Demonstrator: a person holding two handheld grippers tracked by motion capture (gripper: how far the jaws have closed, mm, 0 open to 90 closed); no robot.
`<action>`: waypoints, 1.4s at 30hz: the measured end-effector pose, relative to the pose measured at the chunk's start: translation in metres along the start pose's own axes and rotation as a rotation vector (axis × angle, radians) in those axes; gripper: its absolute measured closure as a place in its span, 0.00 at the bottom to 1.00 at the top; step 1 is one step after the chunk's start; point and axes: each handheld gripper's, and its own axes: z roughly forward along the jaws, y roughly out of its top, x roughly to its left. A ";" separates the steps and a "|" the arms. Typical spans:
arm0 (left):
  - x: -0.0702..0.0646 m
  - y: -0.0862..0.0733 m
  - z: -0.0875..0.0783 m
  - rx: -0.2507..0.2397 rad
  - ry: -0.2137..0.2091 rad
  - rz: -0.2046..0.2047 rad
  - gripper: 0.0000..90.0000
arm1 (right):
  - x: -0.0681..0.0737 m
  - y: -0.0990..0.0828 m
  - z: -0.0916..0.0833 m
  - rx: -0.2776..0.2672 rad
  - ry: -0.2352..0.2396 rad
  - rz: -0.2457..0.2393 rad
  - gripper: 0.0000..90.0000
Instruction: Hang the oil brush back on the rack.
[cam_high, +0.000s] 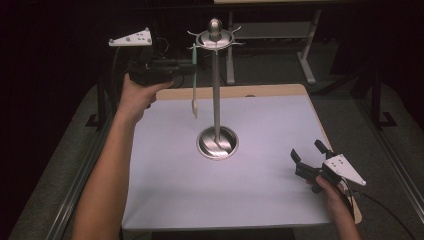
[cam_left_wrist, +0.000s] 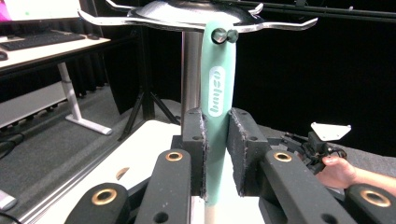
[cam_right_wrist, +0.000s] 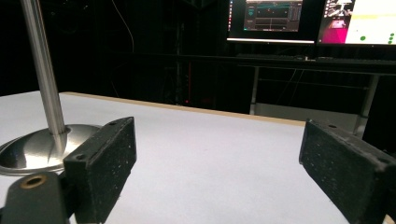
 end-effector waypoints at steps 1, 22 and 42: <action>0.000 0.000 0.000 0.002 0.001 0.001 0.86 | 0.000 0.000 0.000 -0.001 0.000 -0.002 0.12; -0.016 -0.030 -0.025 0.128 0.142 0.034 0.42 | 0.000 0.000 0.000 0.000 0.005 -0.002 0.12; -0.033 -0.108 -0.055 0.213 0.306 -0.046 0.31 | 0.000 0.000 0.000 0.002 0.004 -0.004 0.12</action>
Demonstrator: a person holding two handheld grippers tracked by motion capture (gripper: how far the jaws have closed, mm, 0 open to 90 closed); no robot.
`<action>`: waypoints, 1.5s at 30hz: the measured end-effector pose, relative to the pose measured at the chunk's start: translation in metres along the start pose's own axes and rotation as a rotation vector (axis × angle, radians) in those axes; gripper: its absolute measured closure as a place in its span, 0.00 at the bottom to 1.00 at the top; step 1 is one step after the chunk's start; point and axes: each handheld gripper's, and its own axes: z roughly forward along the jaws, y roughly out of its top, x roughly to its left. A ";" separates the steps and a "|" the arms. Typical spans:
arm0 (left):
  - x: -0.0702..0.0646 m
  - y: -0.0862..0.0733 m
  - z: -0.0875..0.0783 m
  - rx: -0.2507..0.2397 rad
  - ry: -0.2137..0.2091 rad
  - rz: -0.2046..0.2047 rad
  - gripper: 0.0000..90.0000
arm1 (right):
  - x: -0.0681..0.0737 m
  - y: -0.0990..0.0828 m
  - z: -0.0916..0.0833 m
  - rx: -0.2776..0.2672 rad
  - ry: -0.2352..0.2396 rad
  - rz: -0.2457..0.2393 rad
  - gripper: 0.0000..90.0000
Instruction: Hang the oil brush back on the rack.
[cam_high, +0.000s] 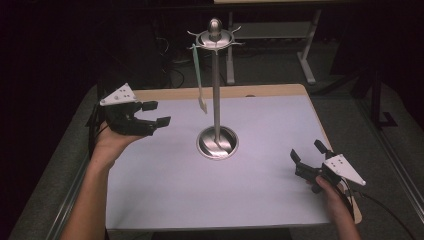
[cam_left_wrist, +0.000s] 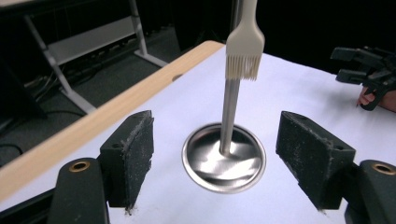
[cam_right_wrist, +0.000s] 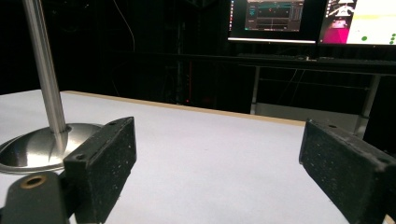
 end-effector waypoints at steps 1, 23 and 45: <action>-0.001 -0.005 0.000 0.005 0.004 -0.009 0.31 | 0.000 0.000 0.000 0.000 0.000 -0.001 0.12; -0.012 -0.112 0.002 0.107 0.094 -0.123 0.28 | 0.000 0.000 0.000 0.000 0.000 0.000 0.12; -0.023 -0.170 0.017 0.178 0.160 -0.147 0.16 | 0.000 0.000 0.000 -0.003 -0.001 -0.002 0.12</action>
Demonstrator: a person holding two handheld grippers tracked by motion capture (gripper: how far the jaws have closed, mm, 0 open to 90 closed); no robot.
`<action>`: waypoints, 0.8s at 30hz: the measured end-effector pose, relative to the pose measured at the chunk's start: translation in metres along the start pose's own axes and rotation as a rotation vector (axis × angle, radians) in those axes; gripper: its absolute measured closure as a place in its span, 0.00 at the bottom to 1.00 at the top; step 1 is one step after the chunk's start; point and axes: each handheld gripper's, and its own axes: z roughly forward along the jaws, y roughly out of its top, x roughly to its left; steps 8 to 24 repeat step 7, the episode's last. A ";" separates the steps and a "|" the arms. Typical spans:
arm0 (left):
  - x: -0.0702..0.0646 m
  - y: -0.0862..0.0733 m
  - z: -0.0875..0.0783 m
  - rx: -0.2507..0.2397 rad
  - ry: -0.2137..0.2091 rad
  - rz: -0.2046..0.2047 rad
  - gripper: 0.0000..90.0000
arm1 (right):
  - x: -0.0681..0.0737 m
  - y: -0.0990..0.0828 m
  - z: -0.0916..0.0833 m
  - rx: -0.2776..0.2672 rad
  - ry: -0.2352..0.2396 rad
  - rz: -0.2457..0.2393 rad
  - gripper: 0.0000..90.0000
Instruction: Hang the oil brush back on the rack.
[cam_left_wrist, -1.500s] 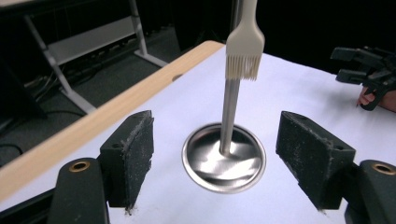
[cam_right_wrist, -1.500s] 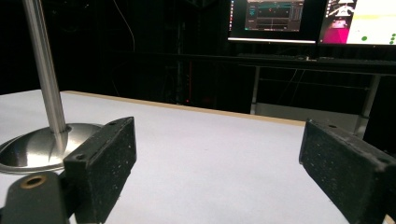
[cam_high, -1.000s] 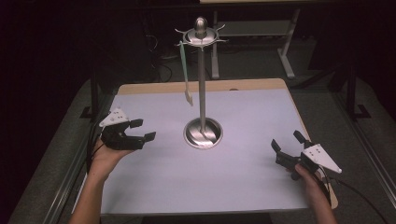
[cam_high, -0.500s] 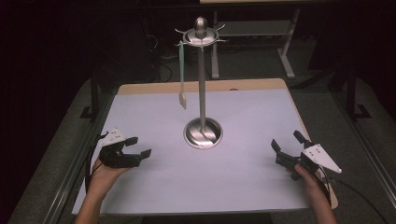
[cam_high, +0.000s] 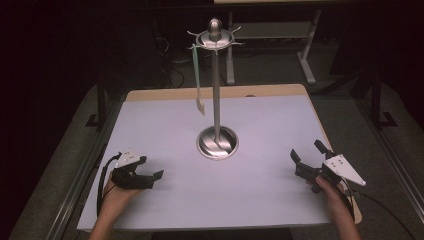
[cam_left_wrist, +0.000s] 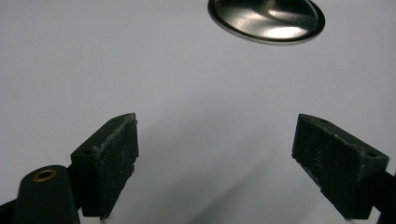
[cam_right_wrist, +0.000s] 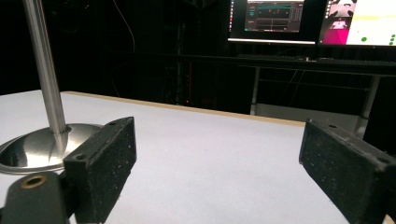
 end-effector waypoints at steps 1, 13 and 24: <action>0.000 -0.001 0.000 0.009 0.001 0.009 0.16 | 0.000 0.000 0.000 0.000 0.000 0.002 0.12; 0.001 -0.003 0.003 0.018 0.015 0.018 0.16 | 0.000 0.000 0.000 0.001 0.000 0.000 0.12; 0.001 -0.003 0.003 0.018 0.015 0.018 0.16 | 0.000 0.000 0.000 0.001 0.000 0.000 0.12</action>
